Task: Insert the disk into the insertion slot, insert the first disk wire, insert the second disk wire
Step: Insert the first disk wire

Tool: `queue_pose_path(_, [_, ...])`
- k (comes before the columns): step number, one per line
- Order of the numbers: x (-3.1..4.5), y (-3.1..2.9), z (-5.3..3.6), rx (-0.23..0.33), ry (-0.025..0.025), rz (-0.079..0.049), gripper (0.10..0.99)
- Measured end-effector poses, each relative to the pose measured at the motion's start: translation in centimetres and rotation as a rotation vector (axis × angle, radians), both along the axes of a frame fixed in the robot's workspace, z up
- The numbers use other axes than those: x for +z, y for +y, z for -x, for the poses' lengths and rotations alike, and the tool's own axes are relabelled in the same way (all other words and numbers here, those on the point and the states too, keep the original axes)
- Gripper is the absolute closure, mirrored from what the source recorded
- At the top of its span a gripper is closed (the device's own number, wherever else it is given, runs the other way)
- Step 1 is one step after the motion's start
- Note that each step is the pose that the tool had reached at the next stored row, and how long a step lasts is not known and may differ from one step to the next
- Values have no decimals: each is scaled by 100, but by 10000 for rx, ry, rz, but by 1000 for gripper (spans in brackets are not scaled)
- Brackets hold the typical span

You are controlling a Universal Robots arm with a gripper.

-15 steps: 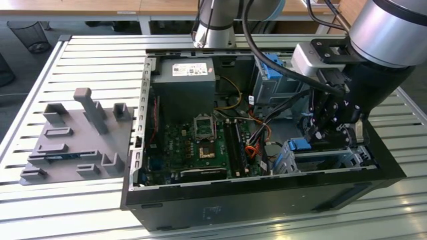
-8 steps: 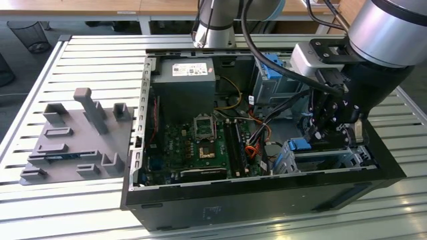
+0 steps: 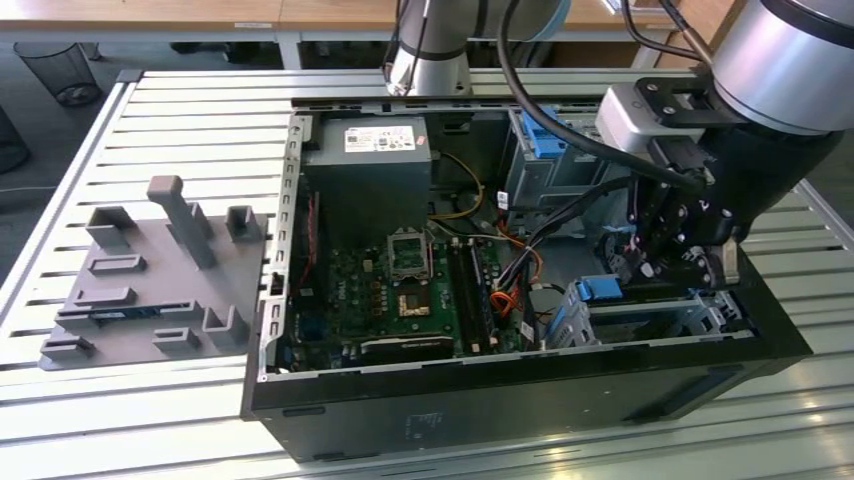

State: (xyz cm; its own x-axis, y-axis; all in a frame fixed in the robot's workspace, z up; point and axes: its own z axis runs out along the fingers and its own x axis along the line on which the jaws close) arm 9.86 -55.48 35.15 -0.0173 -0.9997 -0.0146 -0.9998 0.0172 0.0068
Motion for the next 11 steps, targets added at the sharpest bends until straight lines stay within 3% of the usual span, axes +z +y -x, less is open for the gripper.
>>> queue_pose_path(6, [-1, 8, -45, -21, -1, -1, 980])
queue_pose_path(11, [28, 75, -51, -74, -20, 10, 980])
